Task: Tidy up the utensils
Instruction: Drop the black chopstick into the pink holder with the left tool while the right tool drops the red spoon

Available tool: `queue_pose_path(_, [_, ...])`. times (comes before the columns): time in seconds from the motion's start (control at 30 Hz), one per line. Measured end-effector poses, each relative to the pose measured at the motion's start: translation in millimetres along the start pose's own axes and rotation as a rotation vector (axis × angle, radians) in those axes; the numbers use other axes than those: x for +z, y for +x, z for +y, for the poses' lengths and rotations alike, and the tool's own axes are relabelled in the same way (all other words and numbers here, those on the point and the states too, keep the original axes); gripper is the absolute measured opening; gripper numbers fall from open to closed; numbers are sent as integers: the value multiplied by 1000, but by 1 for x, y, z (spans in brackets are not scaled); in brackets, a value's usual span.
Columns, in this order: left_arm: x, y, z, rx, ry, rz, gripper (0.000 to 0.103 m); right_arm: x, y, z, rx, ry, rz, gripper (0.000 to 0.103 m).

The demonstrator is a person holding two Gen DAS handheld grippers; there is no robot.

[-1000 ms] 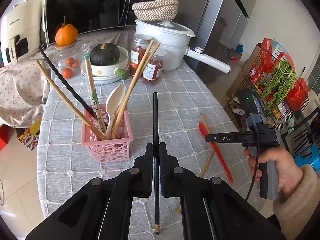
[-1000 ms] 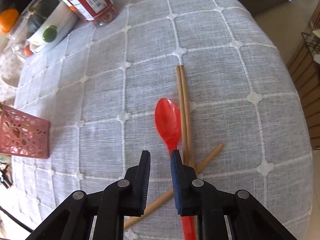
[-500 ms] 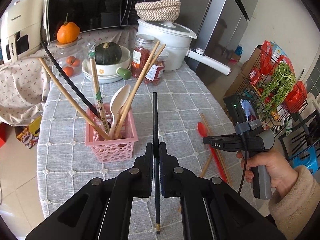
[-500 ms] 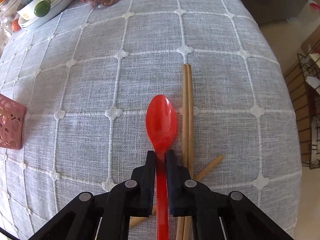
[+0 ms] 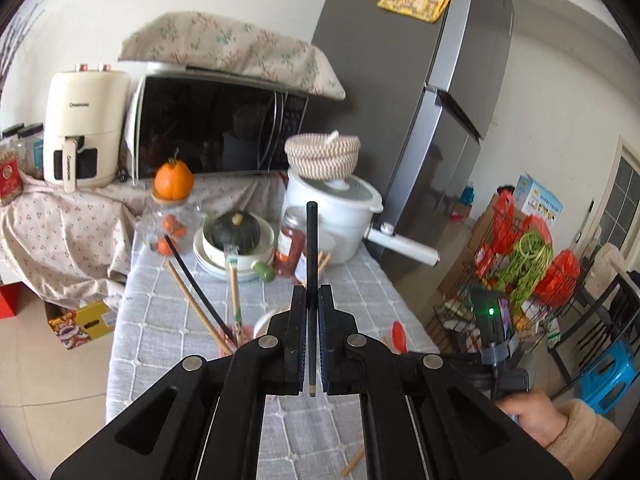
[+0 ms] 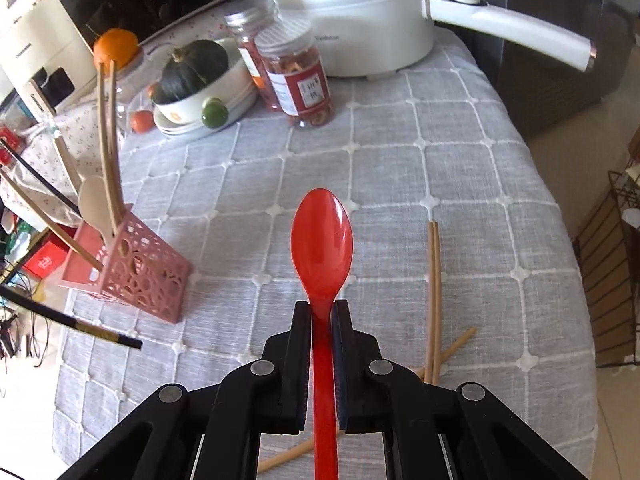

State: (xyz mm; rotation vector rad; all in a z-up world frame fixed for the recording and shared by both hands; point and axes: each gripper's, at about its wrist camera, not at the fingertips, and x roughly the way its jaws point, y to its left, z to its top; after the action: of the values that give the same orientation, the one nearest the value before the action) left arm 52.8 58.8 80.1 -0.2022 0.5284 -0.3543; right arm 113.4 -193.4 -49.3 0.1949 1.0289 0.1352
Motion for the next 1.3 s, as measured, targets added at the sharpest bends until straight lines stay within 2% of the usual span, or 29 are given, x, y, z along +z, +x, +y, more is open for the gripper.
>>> queue_pose_path(0.13, [9, -15, 8, 38, -16, -105, 5, 4, -10, 4, 28, 2, -37, 8])
queue_pose_path(0.27, [11, -6, 18, 78, -33, -115, 5, 5, -8, 8, 38, -1, -51, 8])
queue_pose_path(0.47, [10, 23, 41, 110, -89, -42, 5, 5, -10, 8, 52, 6, -69, 8])
queue_pose_path(0.6, [4, 50, 57, 105, -155, 40, 5, 6, -17, 11, 63, 13, -106, 8])
queue_pose_path(0.73, [-2, 72, 65, 121, -163, 110, 5, 7, -25, 16, 78, 5, -150, 8])
queue_pose_path(0.93, [-12, 97, 76, 138, -203, 174, 5, 9, -34, 24, 96, 0, -210, 8])
queue_pose_path(1.07, [-15, 107, 77, 163, -190, 212, 7, 12, -46, 32, 116, 13, -274, 8])
queue_pose_path(1.1, [-16, 107, 77, 177, -183, 218, 8, 13, -49, 35, 120, 13, -294, 8])
queue_pose_path(1.17, [-17, 106, 76, 188, -164, 229, 19, 14, -57, 43, 126, 10, -341, 8])
queue_pose_path(1.2, [-18, 103, 76, 193, -158, 229, 34, 15, -60, 47, 129, 9, -363, 8])
queue_pose_path(1.27, [-18, 95, 77, 204, -148, 221, 56, 17, -64, 58, 136, 10, -402, 8])
queue_pose_path(1.3, [-18, 90, 78, 203, -145, 214, 57, 19, -65, 63, 141, 12, -418, 8])
